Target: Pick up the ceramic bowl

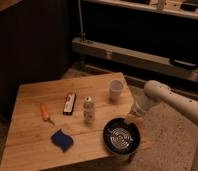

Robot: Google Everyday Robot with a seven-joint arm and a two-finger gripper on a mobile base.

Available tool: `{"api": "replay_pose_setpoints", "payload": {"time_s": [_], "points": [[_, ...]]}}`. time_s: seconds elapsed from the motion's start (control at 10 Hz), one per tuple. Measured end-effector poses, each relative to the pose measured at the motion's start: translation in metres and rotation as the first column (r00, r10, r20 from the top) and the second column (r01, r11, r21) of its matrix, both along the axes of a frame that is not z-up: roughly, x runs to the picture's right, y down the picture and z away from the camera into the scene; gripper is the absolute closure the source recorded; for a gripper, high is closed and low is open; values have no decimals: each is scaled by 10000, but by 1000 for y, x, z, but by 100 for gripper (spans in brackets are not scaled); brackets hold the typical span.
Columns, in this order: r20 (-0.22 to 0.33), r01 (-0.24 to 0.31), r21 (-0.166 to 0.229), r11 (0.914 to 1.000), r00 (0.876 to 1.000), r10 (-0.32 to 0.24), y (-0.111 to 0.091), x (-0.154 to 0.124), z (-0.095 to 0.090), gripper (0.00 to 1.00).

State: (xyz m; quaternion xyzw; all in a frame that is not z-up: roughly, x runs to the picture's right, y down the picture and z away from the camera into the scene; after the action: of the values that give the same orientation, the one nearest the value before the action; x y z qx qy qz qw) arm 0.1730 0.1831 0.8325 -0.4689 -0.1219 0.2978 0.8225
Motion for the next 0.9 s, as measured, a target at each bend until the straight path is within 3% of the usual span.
{"api": "replay_pose_setpoints", "payload": {"time_s": [0.1,0.2,0.3,0.4,0.6,0.7,0.9], "points": [[327,-391,-481,9981,9986,407,-1,4,-1,100],[695,-914,-1088,9898,9926,993,1,12,-3,100],[1193,-1740,-1794,9683,9731,1970,0,22,-7,100],[1679,-2418,-2416,9398,9434,2859,2,35,-11,100],[2523,-3108,-3214,8945,8824,3972,-3,44,-22,100],[2628,-3300,-3387,8811,8660,4254,-5,51,-32,100],[2688,-3320,-3248,8856,8653,4230,-13,53,-50,100]]}}
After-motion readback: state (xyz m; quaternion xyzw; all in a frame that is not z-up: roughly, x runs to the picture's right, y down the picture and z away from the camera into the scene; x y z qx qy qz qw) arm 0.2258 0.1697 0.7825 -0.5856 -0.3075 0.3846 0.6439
